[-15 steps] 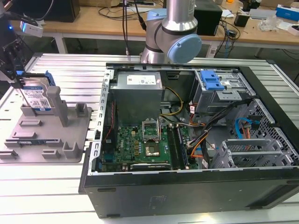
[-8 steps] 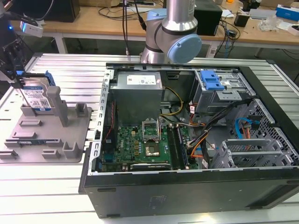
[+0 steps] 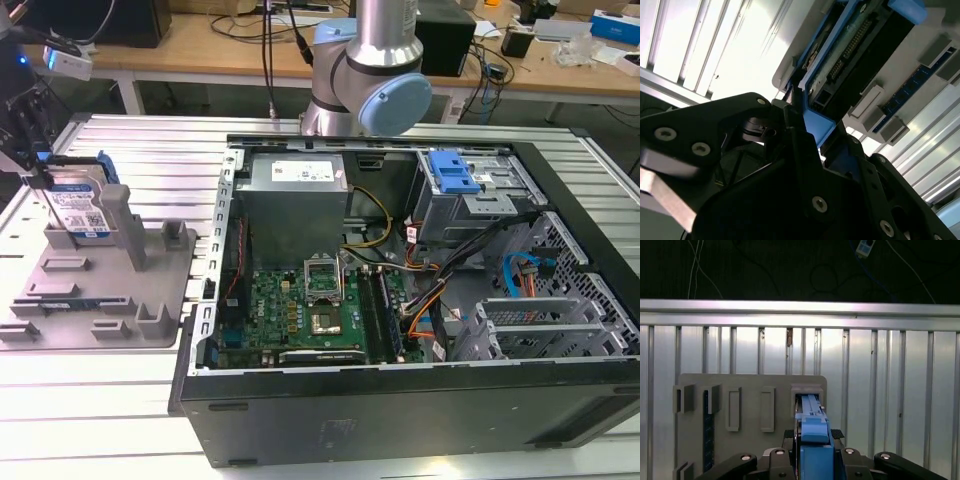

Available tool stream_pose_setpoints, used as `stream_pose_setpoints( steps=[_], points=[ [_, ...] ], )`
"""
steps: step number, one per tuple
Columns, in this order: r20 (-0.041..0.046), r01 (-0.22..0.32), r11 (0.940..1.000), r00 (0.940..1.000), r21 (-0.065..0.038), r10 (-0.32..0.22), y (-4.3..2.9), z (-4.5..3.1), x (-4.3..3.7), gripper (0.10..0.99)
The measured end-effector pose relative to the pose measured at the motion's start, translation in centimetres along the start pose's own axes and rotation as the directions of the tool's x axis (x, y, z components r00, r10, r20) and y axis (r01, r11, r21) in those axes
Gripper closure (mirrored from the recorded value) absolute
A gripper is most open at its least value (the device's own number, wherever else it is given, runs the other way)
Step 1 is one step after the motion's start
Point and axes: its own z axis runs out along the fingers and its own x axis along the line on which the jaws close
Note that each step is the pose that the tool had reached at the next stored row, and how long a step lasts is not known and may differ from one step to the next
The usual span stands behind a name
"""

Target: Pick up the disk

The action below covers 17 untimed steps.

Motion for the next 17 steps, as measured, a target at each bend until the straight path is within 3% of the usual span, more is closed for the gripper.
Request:
stream_pose_setpoints(
  steps=[6, 13, 17],
  points=[
    [0.0005, -0.002, 1.0, 1.0, 0.0, 0.002, -0.01, 0.03, 0.07, 0.718],
    [0.0176, -0.003, 1.0, 0.9998, 0.0, 0.003, 0.0, -0.12, 0.32, 0.718],
    [0.0203, -0.003, 1.0, 0.9998, 0.001, 0.003, 0.01, -0.38, 0.38, 0.718]
  ],
)
